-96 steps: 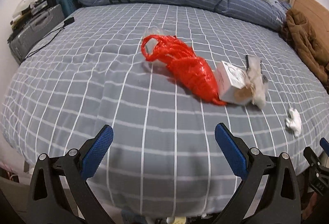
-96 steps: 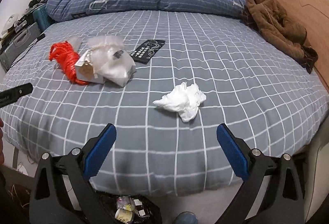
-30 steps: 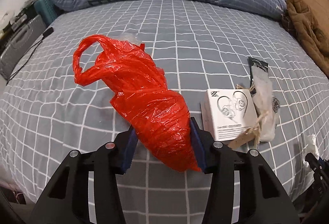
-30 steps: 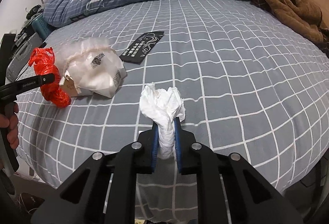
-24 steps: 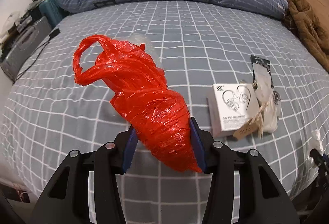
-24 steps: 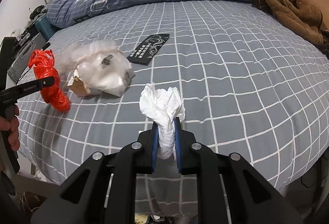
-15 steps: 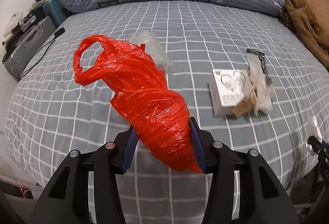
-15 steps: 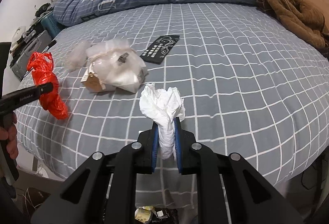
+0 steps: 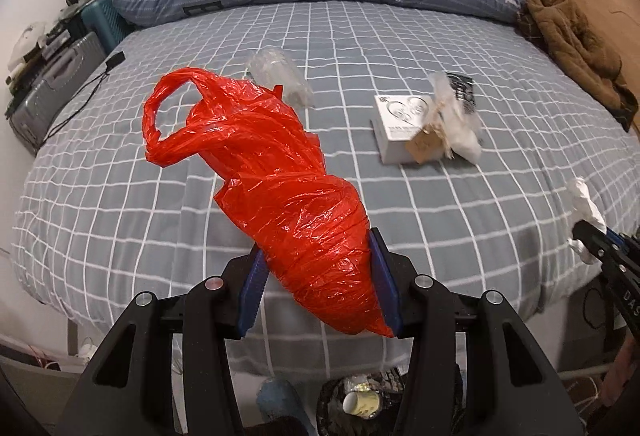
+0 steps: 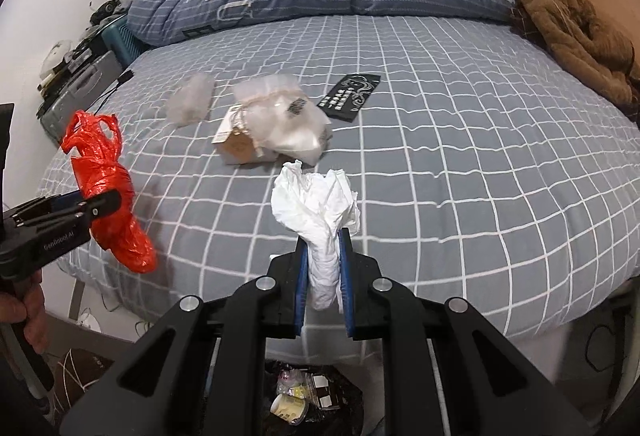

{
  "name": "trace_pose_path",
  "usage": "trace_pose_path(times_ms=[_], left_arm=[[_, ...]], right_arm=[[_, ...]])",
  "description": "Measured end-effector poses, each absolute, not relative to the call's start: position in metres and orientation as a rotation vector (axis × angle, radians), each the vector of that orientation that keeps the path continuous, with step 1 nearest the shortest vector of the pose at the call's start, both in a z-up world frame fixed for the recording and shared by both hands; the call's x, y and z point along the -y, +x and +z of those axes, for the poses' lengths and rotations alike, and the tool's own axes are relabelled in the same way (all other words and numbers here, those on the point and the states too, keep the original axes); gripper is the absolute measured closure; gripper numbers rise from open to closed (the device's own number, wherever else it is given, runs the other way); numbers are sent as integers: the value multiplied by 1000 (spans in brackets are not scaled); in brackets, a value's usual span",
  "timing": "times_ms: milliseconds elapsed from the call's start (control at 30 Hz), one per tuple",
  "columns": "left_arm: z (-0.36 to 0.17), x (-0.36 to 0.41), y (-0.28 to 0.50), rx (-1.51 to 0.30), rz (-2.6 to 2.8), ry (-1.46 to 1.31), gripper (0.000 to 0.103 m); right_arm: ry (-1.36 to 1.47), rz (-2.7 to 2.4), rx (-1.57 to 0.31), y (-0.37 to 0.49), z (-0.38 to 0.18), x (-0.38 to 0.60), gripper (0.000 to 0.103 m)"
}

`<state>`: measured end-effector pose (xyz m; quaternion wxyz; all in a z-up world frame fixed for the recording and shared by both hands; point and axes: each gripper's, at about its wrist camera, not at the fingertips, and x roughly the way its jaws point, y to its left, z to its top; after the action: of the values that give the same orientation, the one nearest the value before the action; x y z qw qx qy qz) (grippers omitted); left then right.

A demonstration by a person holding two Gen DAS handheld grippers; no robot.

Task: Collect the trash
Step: 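Carry the red bag and white tissue over the black trash bin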

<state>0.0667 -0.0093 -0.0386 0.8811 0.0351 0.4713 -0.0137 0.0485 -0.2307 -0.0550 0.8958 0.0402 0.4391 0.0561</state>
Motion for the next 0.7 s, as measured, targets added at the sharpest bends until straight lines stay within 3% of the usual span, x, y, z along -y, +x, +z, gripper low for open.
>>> trace_pose_path(times_ms=[700], left_arm=[[-68, 12, -37, -1039, -84, 35, 56]], right_arm=[[81, 136, -929, -31, -66, 199, 89]])
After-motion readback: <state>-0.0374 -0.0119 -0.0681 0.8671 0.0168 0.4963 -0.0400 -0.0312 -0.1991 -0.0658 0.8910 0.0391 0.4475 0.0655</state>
